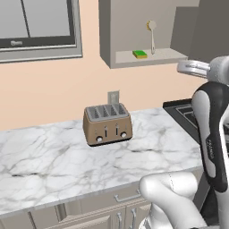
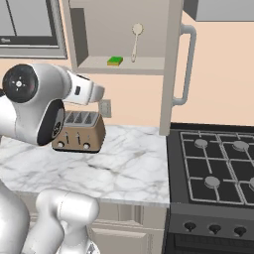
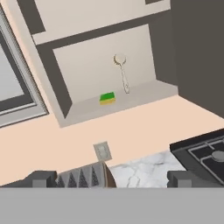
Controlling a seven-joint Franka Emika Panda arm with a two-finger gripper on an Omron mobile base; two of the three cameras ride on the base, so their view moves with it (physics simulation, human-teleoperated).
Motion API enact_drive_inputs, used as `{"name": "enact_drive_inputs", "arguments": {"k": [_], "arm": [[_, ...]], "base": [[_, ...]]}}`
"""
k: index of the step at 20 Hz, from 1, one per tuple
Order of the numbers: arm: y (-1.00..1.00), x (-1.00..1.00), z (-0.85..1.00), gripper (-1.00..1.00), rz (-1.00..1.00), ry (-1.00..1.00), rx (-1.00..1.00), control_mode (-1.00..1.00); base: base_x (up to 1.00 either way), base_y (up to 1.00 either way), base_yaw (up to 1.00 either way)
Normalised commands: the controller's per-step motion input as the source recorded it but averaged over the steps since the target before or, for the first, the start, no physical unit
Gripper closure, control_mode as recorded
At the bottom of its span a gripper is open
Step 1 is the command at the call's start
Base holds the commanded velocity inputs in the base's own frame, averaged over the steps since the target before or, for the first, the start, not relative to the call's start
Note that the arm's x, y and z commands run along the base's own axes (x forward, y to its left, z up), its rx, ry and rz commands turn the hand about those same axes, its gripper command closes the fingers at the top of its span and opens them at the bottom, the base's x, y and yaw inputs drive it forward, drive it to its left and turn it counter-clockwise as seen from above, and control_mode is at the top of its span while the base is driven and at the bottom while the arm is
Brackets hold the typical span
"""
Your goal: Pick up the sponge and dish brush from the sink, and place them back in the cabinet, and close the cabinet door.
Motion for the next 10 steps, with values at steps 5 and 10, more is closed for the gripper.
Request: {"name": "enact_drive_inputs", "arguments": {"k": [5, 10], "arm": [[0.00, -0.47, 0.00, -1.00, -0.07, 0.01, 0.15, -1.00], [0.00, -0.46, 0.00, -1.00, -0.09, 0.00, 0.16, -1.00]], "base": [[0.00, 0.00, 0.00], [0.00, 0.00, 0.00]]}}
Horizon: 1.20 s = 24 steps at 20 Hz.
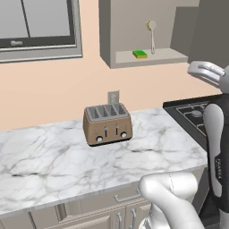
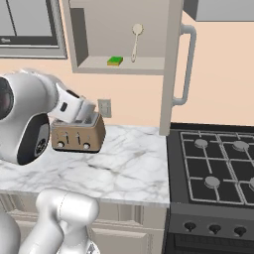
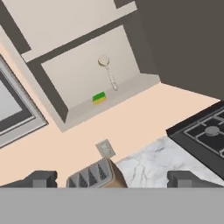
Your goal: Pick up the sponge and dish brush from the sink, and place them back in the cabinet, and close the cabinet door.
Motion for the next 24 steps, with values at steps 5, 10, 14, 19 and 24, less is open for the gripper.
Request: {"name": "enact_drive_inputs", "arguments": {"k": [5, 10, 14, 19, 24], "arm": [[0.00, -0.45, 0.00, -1.00, -0.11, 0.00, 0.17, -1.00], [0.00, -0.40, 0.01, -1.00, -0.11, 0.00, 0.16, -1.00], [-0.07, -0.28, 0.04, -1.00, -0.06, 0.00, 0.12, -1.00], [-0.16, -0.35, 0.00, -1.00, -0.04, 0.00, 0.15, -1.00], [-0.16, -0.33, 0.05, -1.00, -0.02, 0.00, 0.15, -1.00]], "base": [[0.00, 0.00, 0.00], [0.00, 0.00, 0.00], [0.00, 0.00, 0.00], [0.00, 0.00, 0.00], [0.00, 0.00, 0.00]]}}
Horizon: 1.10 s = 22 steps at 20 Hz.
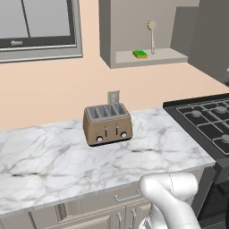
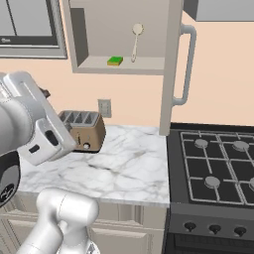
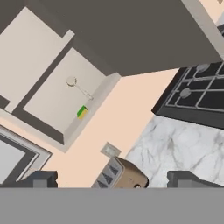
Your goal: Pick up the sponge and dish brush from the sink, and place them back in the cabinet, and close the cabinet door.
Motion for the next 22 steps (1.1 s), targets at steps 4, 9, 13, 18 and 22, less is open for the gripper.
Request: {"name": "enact_drive_inputs", "arguments": {"k": [4, 9, 13, 18, 22], "arm": [[-0.21, -0.20, 0.04, -1.00, 0.00, 0.00, 0.10, -1.00], [-0.28, -0.11, 0.00, -1.00, 0.00, 0.00, 0.07, -1.00], [-0.31, -0.11, 0.01, -1.00, 0.00, 0.00, 0.08, -1.00], [-0.33, -0.08, 0.00, -1.00, 0.00, -0.04, 0.07, -1.00], [-0.33, -0.08, 0.00, -1.00, -0.01, -0.06, 0.05, -1.00]], "base": [[0.00, 0.00, 0.00], [0.00, 0.00, 0.00], [0.00, 0.00, 0.00], [0.00, 0.00, 0.00], [0.00, 0.00, 0.00]]}}
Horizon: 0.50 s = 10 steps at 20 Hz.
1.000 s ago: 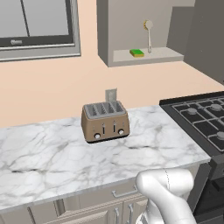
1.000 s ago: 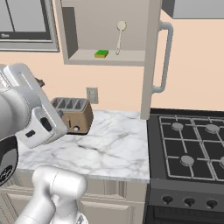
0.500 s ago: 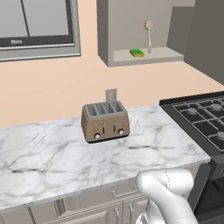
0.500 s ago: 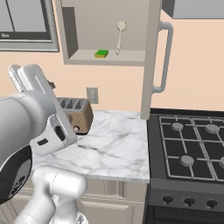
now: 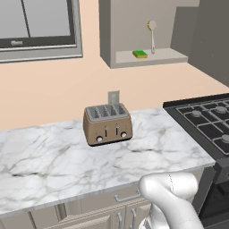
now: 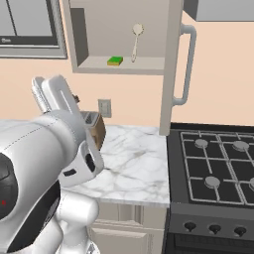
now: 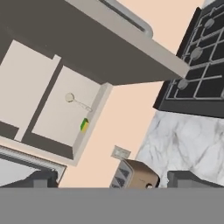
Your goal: Pick up the sponge and dish brush from the sink, and place them back in the cabinet, and close the cabinet door.
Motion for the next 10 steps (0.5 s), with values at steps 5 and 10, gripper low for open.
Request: {"name": "enact_drive_inputs", "arguments": {"k": [5, 10], "arm": [[-0.34, -0.04, 0.03, -1.00, -0.02, -0.03, 0.04, -1.00], [-0.24, 0.00, 0.09, -1.00, -0.04, -0.01, 0.05, -1.00]], "base": [[0.00, 0.00, 0.00], [0.00, 0.00, 0.00]]}}
